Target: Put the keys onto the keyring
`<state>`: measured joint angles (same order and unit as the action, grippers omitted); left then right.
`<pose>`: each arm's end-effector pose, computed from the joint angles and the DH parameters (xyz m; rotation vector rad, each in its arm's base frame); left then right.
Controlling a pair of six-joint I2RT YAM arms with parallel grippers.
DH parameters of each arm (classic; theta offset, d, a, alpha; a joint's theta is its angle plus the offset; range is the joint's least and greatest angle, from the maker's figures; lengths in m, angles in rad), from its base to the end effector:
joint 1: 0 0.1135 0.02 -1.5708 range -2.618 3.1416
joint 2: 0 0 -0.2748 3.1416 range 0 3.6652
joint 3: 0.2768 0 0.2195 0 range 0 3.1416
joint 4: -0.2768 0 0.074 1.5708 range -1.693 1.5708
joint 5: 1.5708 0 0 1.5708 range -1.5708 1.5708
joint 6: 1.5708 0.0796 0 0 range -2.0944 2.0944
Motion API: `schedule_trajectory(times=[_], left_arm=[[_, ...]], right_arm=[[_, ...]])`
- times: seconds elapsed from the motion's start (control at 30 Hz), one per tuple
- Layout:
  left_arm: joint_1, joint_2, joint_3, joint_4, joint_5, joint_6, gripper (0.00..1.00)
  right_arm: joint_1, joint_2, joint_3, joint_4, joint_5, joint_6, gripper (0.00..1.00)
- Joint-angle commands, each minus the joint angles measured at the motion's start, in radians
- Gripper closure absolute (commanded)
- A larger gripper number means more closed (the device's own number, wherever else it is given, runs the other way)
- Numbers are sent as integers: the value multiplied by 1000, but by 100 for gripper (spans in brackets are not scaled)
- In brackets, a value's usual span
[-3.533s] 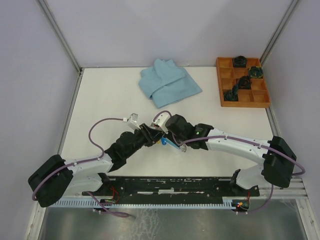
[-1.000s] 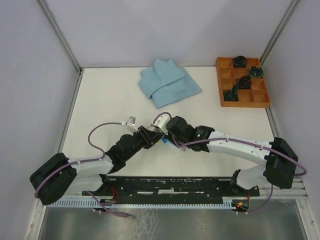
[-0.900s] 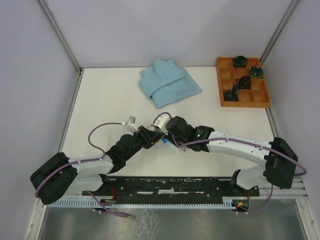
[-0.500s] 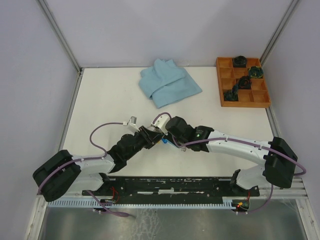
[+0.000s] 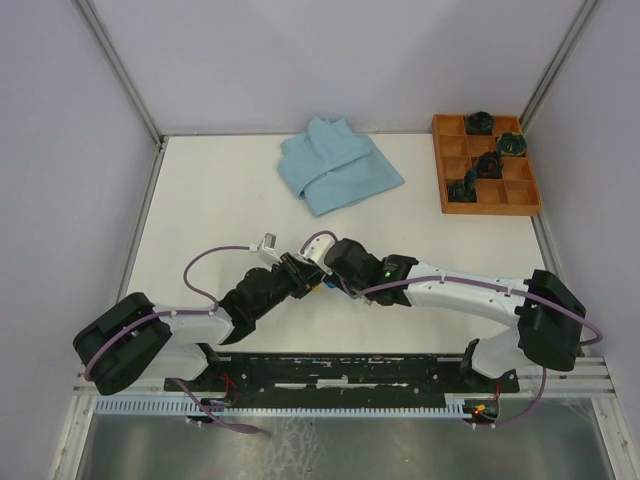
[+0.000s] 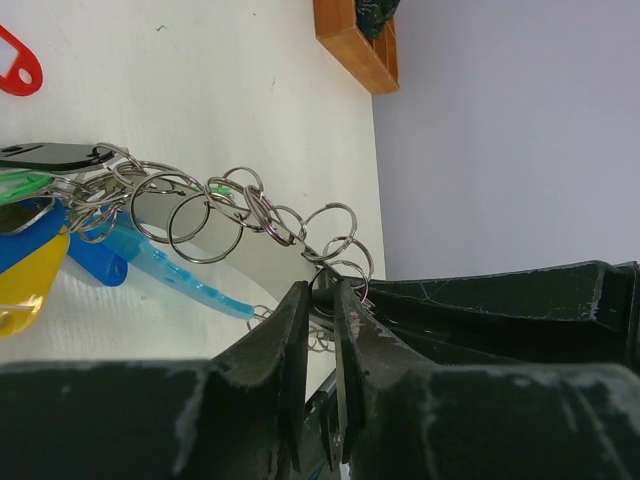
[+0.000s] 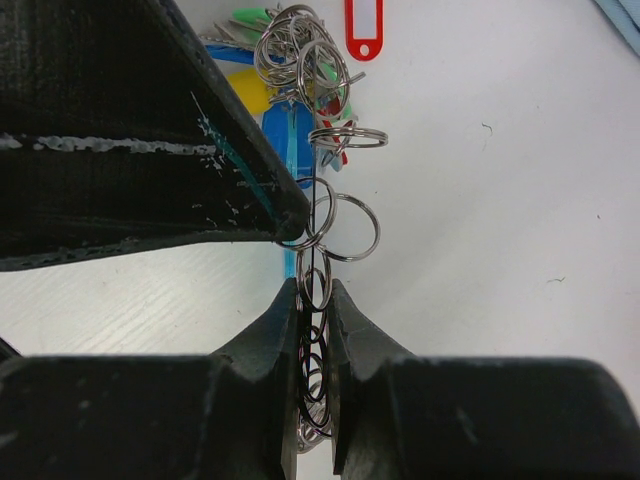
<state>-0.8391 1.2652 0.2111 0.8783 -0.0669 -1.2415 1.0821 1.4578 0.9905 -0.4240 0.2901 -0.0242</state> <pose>0.1675 -0.1786 0.1948 -0.4517 1.9360 -1.4028 0.1605 0.2533 0.2281 -1.1615 2.1182 0.1260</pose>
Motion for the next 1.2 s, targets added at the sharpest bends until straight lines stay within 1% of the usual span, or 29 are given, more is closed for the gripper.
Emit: schedule_trajectory(times=[0.0, 0.13, 0.2, 0.27, 0.37, 0.43, 0.53, 0.63, 0.73, 0.83, 0.93, 1.07, 1.17], left_arm=[[-1, -12, 16, 53, -6, -13, 81], [-1, -33, -1, 26, -36, 45, 90], [0, -44, -9, 19, -47, 96, 96], [0, -57, -19, 20, -56, 159, 97], [1, -73, -31, 26, -58, 251, 97], [0, -76, -40, 54, -43, 321, 97], [0, -71, -63, 128, -13, 430, 97], [1, -59, -94, 253, 36, 566, 97], [0, -46, -104, 314, 86, 703, 97], [1, -33, -104, 370, 126, 792, 97], [1, -22, -101, 411, 115, 821, 97], [0, -35, -103, 399, 51, 815, 97], [1, -73, -106, 342, 55, 814, 89]], right_arm=[[18, -22, 38, 56, 18, -5, 99], [17, -53, 29, 46, -5, -10, 99], [18, -66, 24, 44, -19, -10, 96], [16, -80, 17, 48, -38, -7, 93], [17, -93, 5, 61, -63, -4, 90], [18, -95, -2, 68, -74, -4, 90], [17, -90, -10, 74, -89, -7, 90], [18, -83, -16, 78, -121, -15, 91], [17, -78, -14, 79, -172, -11, 92], [18, -67, -1, 74, -180, 0, 92], [17, -62, 5, 77, -185, 3, 92], [17, -65, 0, 85, -167, 4, 92], [18, -79, -13, 85, -117, 3, 98]])
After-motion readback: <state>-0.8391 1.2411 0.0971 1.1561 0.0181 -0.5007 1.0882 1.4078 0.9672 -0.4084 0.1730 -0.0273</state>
